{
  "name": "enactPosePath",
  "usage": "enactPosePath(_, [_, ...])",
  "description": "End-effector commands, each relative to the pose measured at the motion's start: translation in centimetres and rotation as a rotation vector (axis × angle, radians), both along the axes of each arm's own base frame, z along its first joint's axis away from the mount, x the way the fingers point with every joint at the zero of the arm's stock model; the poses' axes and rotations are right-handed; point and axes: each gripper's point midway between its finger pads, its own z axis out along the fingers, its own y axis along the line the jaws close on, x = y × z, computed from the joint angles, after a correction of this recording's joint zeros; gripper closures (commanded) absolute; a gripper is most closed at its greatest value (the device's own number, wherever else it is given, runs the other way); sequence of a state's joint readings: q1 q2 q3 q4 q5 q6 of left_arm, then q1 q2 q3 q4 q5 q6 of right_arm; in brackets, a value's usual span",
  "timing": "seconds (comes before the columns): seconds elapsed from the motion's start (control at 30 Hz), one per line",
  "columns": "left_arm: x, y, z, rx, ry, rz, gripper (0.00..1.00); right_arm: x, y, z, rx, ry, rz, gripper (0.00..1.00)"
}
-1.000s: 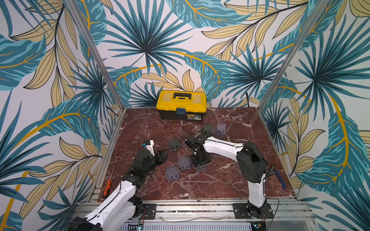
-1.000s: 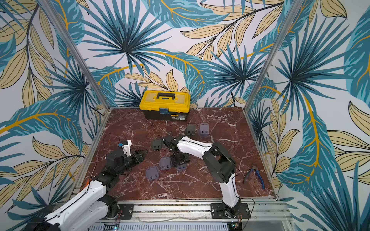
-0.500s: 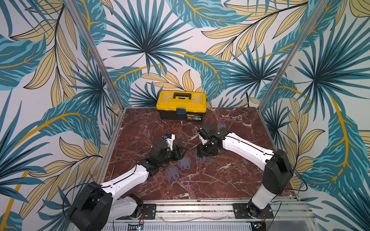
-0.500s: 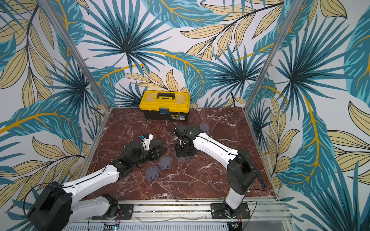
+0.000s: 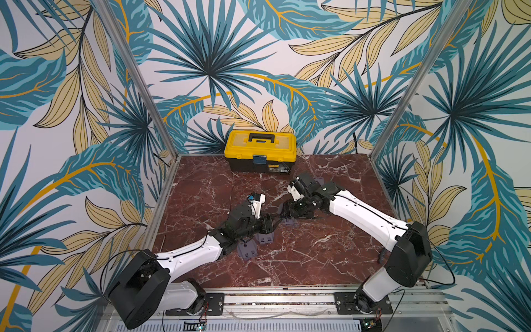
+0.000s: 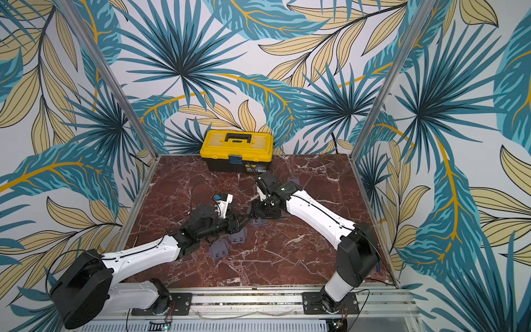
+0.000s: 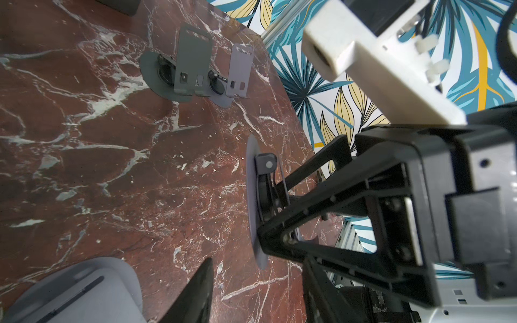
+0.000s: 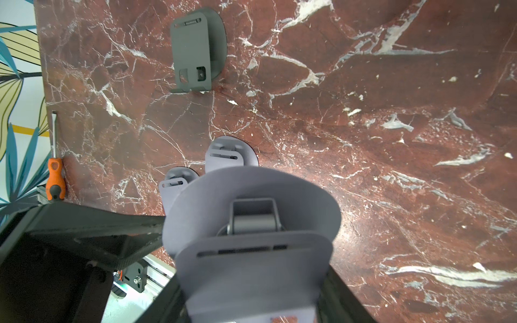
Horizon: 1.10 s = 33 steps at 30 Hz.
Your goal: Open the phone stand
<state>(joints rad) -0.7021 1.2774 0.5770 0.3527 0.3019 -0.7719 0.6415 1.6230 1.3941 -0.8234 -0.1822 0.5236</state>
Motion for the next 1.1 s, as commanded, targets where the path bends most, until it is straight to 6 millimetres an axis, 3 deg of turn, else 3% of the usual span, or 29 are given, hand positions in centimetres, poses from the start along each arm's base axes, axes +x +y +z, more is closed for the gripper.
enactPosePath(0.0, [0.2, -0.3, 0.8, -0.016, -0.052, -0.002, 0.49, 0.0, 0.8, 1.7, 0.069, -0.028, 0.002, 0.60])
enactPosePath(0.47, [-0.5, 1.1, 0.0, -0.004, -0.053, 0.038, 0.53, 0.5, 0.6, 2.4, 0.078, -0.044, -0.014, 0.60])
enactPosePath(1.07, [1.0, -0.5, 0.8, -0.028, -0.093, 0.022, 0.54, 0.7, 1.8, 3.7, 0.133, -0.046, 0.008, 0.61])
